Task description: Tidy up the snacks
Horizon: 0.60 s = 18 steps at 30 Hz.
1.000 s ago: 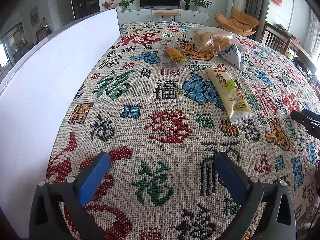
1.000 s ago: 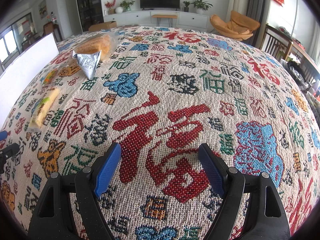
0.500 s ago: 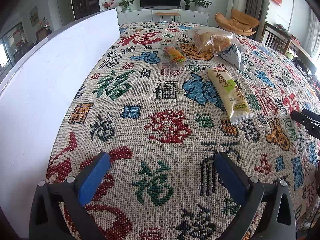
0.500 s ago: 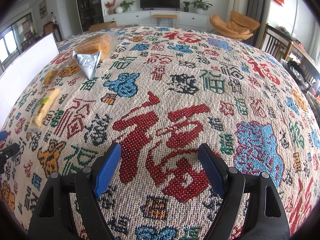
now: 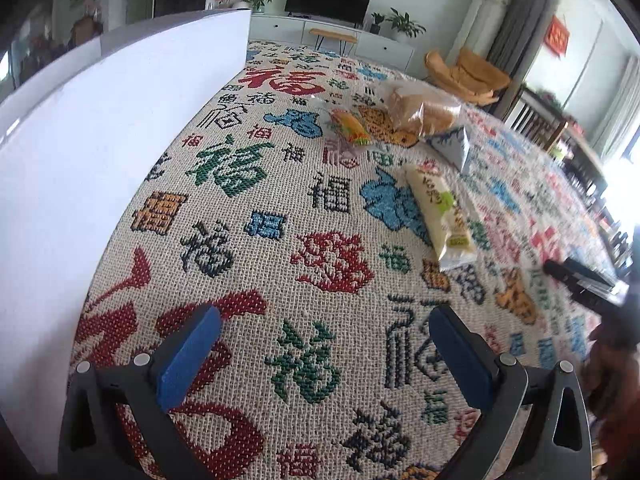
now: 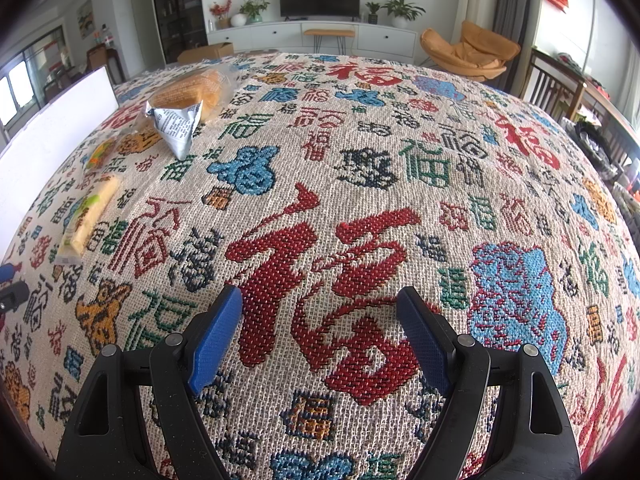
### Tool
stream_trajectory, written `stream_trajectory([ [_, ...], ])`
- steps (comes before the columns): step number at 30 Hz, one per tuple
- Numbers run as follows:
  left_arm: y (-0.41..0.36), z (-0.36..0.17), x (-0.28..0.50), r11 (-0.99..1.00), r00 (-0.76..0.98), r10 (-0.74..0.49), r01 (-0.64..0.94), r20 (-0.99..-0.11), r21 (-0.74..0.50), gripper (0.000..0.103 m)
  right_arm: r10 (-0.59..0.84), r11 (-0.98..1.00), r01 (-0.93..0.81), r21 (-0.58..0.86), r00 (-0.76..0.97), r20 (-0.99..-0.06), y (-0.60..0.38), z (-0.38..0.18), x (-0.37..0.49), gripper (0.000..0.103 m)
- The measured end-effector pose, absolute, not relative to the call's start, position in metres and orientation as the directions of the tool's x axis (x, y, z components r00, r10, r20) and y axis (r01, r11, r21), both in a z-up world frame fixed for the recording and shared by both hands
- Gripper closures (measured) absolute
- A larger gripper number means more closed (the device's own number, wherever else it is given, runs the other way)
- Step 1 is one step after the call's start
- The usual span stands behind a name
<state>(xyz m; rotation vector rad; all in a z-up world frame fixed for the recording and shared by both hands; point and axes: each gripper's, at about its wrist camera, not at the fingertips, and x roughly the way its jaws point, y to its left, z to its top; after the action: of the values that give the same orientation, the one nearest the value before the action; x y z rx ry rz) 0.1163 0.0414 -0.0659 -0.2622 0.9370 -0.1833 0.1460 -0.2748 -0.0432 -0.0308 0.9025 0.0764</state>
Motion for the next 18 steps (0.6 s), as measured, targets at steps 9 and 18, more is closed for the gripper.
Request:
stream_trajectory([
  [9, 0.01, -0.049, 0.129, 0.918, 0.555, -0.387, 0.153, -0.736, -0.367, 0.001, 0.051, 0.997, -0.075, 0.006, 0.617, -0.785, -0.274, -0.044, 0.147, 0.021],
  [18, -0.07, -0.062, 0.209, 0.971, 0.473, -0.225, 0.176, -0.852, -0.159, 0.031, 0.052, 0.997, -0.075, 0.007, 0.617, -0.785, -0.274, -0.043, 0.147, 0.021],
])
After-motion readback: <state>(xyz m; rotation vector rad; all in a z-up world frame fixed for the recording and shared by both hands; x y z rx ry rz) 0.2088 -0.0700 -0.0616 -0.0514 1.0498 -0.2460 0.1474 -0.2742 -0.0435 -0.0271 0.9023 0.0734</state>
